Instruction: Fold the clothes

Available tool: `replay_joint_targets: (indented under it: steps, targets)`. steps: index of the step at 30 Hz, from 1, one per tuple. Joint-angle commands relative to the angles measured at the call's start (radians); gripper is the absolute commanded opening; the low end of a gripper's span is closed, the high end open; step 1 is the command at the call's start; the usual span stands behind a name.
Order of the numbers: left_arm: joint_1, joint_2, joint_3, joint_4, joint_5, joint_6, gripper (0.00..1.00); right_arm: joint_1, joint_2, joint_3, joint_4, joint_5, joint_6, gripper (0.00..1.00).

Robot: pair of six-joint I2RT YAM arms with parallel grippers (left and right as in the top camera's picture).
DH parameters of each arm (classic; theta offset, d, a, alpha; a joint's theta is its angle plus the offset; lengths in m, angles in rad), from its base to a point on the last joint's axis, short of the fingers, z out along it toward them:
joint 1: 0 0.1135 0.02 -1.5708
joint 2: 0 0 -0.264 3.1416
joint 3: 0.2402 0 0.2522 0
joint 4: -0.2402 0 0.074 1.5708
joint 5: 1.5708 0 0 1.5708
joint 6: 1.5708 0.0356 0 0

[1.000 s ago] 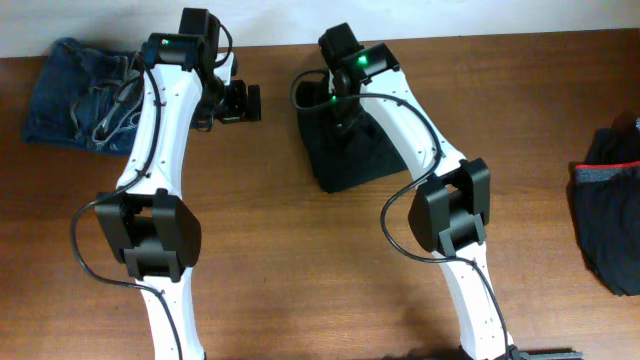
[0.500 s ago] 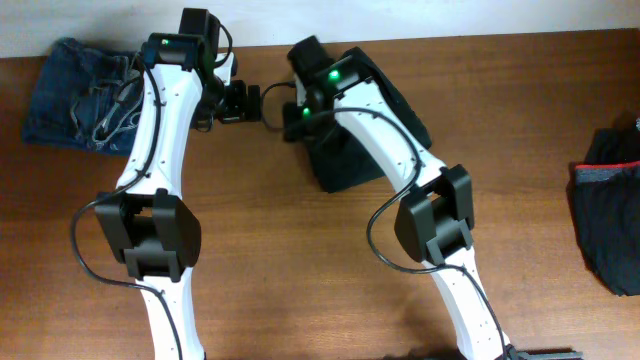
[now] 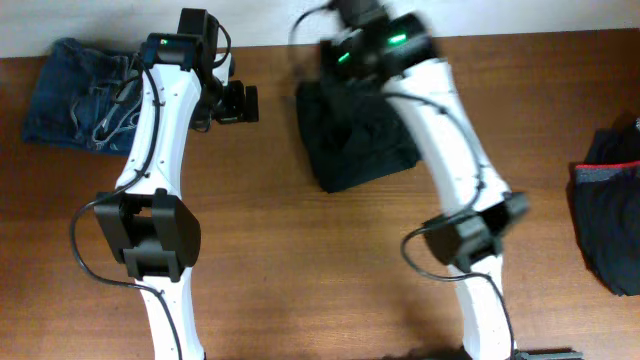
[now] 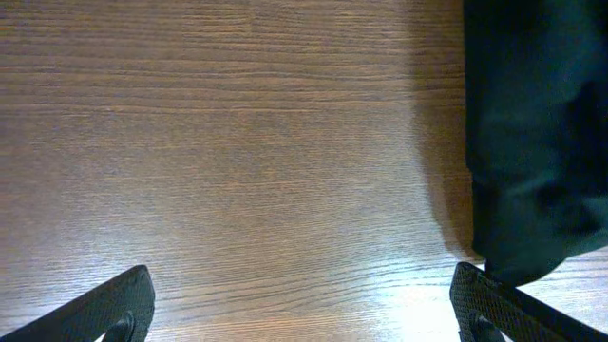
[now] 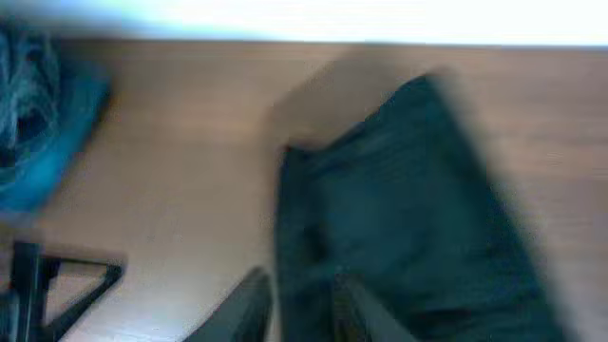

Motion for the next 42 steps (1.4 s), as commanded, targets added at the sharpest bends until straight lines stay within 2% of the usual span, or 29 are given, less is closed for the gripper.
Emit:
replay_joint_targets:
  steps: [1, 5, 8, 20, 25, 31, 36, 40, 42]
  targets:
    - [-0.001, -0.035, -0.009, -0.006, -0.015, -0.005, 0.99, -0.126, 0.021, -0.027, 0.002, 0.059, 0.020, 0.06]
    - [-0.001, -0.035, -0.009, 0.000, -0.014, -0.005, 0.99, -0.220, 0.076, -0.064, 0.008, -0.132, 0.029, 0.04]
    - [-0.001, -0.035, -0.009, 0.011, -0.014, -0.005, 0.99, -0.236, 0.114, -0.105, 0.028, -0.209, 0.029, 0.04]
    - [-0.001, -0.035, -0.010, 0.010, -0.014, -0.005, 0.99, -0.079, 0.169, -0.274, 0.095, -0.174, 0.052, 0.04]
    - [-0.002, -0.035, -0.010, 0.005, -0.014, -0.005, 0.99, -0.032, 0.169, -0.439, 0.197, -0.183, 0.096, 0.04]
    - [-0.002, -0.035, -0.012, 0.006, -0.014, -0.005, 0.99, -0.007, 0.169, -0.599, 0.343, -0.342, 0.097, 0.04]
    - [-0.002, -0.035, -0.029, 0.011, -0.014, -0.005, 0.99, 0.013, 0.166, -0.605, 0.357, -0.447, 0.097, 0.04]
    - [-0.002, -0.034, -0.090, 0.037, -0.014, -0.005, 0.99, 0.017, 0.165, -0.589, 0.365, -0.630, 0.097, 0.04]
    - [-0.002, -0.034, -0.121, 0.061, -0.011, -0.005, 0.99, 0.025, 0.166, -0.589, 0.364, -0.636, 0.097, 0.04]
